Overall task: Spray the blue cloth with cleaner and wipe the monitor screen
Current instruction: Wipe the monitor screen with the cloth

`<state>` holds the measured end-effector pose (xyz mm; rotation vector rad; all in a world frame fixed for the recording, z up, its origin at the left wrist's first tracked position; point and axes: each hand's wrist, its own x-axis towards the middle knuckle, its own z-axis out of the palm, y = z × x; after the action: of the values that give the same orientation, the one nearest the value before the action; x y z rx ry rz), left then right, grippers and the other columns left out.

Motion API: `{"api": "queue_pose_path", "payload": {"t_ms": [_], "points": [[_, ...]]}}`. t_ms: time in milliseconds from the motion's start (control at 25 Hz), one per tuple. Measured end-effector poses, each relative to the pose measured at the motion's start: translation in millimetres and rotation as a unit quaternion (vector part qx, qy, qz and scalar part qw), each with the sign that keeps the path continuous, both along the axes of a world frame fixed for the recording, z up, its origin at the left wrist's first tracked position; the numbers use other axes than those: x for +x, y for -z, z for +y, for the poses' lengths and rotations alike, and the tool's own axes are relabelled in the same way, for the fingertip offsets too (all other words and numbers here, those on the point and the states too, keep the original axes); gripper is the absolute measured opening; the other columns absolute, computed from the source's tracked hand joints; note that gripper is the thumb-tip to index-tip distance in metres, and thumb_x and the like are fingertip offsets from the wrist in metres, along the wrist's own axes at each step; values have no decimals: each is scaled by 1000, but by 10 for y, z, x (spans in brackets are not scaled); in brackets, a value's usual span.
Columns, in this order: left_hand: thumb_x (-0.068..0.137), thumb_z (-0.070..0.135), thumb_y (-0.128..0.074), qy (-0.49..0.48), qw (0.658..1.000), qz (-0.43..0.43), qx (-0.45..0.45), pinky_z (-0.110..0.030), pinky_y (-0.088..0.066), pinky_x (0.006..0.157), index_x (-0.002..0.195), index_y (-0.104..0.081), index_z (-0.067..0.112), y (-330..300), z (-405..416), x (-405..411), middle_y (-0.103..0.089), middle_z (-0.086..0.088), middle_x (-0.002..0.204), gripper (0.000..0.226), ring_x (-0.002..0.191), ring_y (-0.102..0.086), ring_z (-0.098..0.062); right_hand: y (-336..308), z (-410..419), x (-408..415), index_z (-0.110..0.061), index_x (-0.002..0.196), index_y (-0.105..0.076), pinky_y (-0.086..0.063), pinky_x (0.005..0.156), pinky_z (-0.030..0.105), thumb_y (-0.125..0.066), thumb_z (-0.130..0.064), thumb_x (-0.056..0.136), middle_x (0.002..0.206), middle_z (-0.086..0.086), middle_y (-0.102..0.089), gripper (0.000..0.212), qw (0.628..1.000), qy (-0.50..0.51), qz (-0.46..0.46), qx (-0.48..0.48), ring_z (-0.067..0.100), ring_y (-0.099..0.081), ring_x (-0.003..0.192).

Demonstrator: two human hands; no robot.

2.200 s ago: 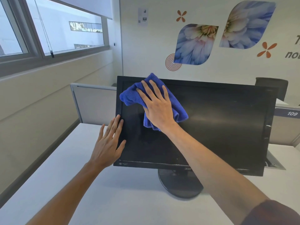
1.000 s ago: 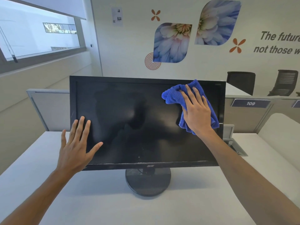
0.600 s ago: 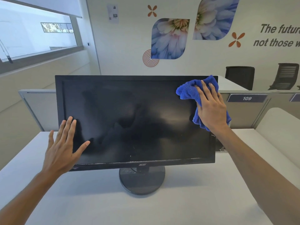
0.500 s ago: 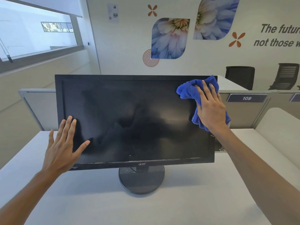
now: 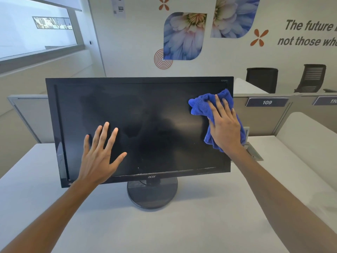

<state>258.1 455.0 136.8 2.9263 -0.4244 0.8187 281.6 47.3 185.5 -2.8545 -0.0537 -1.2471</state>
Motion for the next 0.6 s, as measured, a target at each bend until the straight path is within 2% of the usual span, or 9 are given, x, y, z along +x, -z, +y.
{"api": "queue_pose_path", "payload": {"t_ms": [280,600], "points": [[88,66,-28,-2,1000,-9,5,-59,-13,117,153,-20,22,19,-26,-10,-8,-7,163,80,150,-9,-29,740,34,-332,-18,149,-38,-38,110,57,-65,-15,91,157,8,-35,63,1000,-1,-12,22,33,-31,145],[87,63,-30,-20,999,-32,-23,-58,-10,118,153,-19,19,-33,207,-144,-7,-7,163,80,150,-9,-28,1489,86,-807,-13,144,-41,-44,104,58,-74,5,74,151,12,-43,79,999,-12,4,41,38,-39,139]]}}
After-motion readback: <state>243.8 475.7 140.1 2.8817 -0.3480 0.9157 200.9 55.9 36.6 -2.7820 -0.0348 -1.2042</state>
